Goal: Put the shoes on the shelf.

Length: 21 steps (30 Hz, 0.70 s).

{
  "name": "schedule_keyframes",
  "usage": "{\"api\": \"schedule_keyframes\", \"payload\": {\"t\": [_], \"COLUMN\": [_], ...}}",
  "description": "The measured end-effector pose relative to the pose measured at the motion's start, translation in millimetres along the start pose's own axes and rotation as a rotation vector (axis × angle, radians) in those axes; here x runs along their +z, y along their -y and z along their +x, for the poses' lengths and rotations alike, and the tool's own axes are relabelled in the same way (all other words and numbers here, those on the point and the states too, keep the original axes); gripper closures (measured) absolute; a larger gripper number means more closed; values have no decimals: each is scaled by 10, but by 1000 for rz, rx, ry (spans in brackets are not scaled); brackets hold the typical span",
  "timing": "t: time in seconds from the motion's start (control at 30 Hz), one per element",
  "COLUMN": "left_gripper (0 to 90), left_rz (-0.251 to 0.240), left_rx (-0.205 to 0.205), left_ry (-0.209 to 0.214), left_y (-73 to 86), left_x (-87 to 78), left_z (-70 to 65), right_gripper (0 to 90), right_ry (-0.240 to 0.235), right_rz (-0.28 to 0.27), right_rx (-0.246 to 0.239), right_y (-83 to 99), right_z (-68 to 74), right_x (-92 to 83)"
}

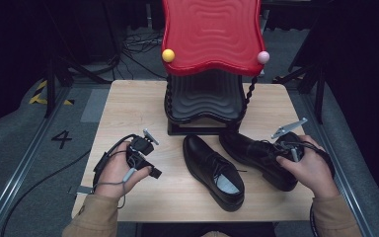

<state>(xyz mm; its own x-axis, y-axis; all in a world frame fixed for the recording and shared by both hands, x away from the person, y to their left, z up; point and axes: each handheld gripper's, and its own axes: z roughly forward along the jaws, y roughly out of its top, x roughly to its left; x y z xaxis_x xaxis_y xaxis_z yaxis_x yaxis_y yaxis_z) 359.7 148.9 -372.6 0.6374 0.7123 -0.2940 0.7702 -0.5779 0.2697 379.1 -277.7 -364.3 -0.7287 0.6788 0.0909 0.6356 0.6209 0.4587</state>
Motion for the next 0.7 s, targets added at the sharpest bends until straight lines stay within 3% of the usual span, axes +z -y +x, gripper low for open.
{"api": "schedule_keyframes", "payload": {"t": [0.2,0.3,0.4,0.5,0.57,0.7], "left_gripper": [587,588,589,589,589,587], "left_rz": [4,3,3,2,1,5], "left_rx": [-11,-19,-21,-19,-17,-15], "left_ry": [-1,0,2,1,2,2], "left_y": [37,50,54,48,44,36], "left_x": [-9,-9,-12,-11,-5,6], "left_z": [18,24,29,28,26,29], "right_gripper": [830,812,784,738,707,667], "right_ry": [36,80,78,6,-46,-55], "right_rz": [12,-17,31,36,-2,-4], "right_rx": [-24,-21,-35,-32,-17,-9], "right_y": [-133,-192,-227,-242,-267,-273], "right_z": [133,232,321,389,453,496], "right_x": [199,262,359,396,380,346]}}
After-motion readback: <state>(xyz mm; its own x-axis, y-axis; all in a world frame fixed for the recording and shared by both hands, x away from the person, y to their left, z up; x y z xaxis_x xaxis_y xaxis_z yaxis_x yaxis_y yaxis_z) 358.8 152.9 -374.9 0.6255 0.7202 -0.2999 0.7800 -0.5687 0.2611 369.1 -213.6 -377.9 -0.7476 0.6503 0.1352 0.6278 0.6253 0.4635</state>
